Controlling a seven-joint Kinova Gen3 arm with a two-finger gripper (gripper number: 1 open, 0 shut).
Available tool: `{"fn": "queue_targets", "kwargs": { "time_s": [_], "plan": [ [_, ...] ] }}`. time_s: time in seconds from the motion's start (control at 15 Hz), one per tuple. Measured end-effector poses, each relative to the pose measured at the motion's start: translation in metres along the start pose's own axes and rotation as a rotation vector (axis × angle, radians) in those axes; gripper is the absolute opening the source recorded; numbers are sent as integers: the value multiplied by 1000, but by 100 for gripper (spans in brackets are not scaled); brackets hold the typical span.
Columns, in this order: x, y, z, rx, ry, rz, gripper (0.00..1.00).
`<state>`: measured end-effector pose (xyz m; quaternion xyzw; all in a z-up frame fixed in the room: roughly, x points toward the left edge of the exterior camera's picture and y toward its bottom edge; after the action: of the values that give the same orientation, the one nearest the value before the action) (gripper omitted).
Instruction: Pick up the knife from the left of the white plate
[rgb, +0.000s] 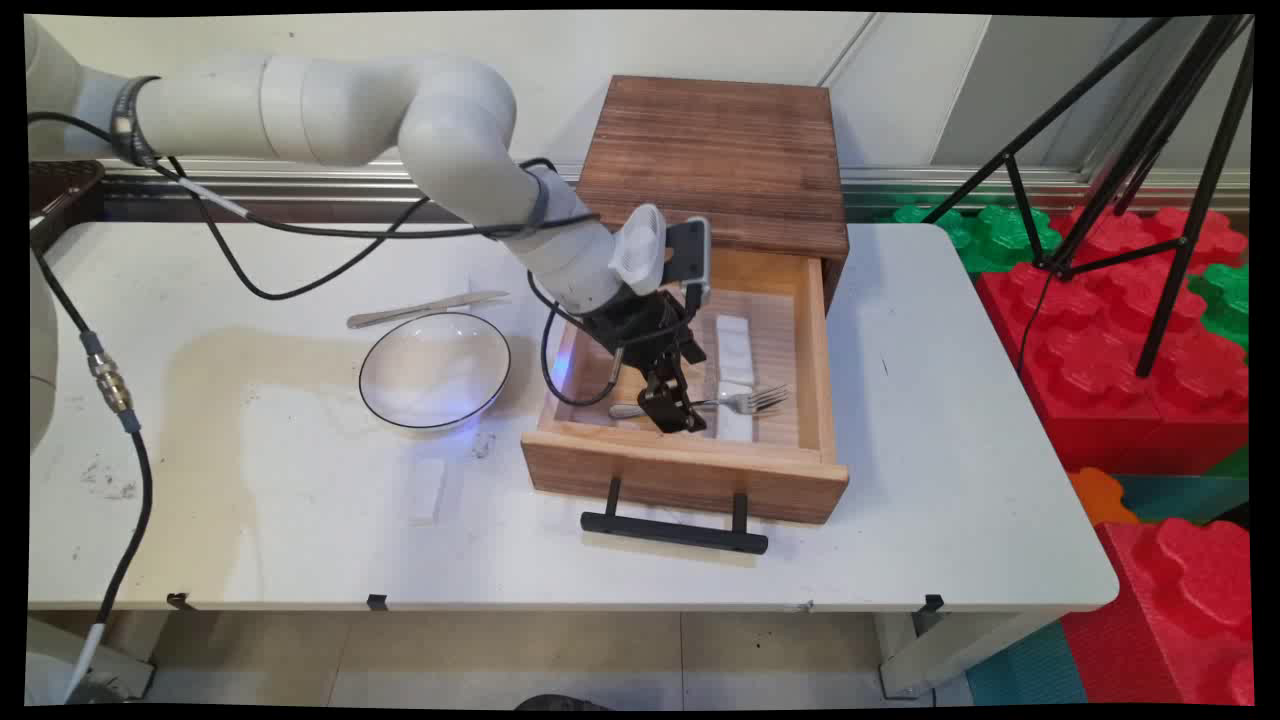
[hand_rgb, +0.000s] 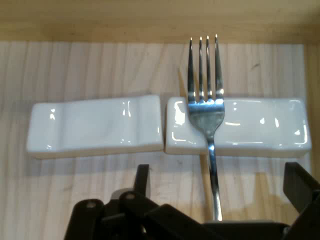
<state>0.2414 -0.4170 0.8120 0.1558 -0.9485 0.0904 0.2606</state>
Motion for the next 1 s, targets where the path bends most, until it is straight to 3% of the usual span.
{"fn": "queue_targets", "kwargs": {
  "time_s": [0.47, 1.0],
  "plan": [
    [8, 2, -51, 20, 65, -6, 100],
    [-15, 16, -138, 16, 137, -28, 100]
  ]
}}
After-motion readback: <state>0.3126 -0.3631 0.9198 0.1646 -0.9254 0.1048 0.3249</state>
